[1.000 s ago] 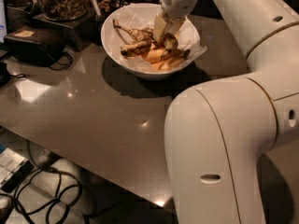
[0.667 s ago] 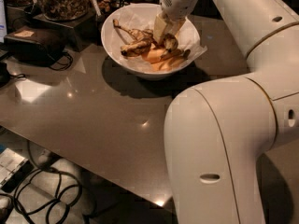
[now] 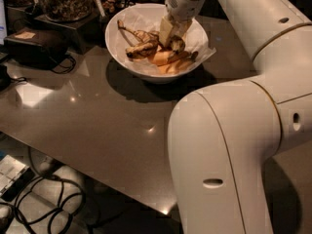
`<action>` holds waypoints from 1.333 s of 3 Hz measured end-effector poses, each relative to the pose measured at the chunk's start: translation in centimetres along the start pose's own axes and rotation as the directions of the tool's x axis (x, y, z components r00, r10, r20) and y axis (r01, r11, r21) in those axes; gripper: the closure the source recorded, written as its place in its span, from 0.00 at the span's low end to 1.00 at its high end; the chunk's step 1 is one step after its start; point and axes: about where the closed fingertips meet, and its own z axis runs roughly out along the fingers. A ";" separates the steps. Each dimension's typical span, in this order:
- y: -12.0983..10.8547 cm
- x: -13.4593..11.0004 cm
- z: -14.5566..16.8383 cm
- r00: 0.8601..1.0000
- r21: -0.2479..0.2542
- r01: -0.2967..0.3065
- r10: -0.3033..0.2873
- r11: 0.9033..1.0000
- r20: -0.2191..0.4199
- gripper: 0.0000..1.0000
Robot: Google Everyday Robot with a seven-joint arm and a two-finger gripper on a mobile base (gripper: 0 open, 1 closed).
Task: Pick banana from white bowl
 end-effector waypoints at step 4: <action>2.1 -0.6 -3.9 0.997 0.048 0.059 -0.061 0.997 0.050 1.00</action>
Offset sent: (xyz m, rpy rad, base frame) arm -0.0261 0.0001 0.0430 -0.0065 -0.0827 0.0203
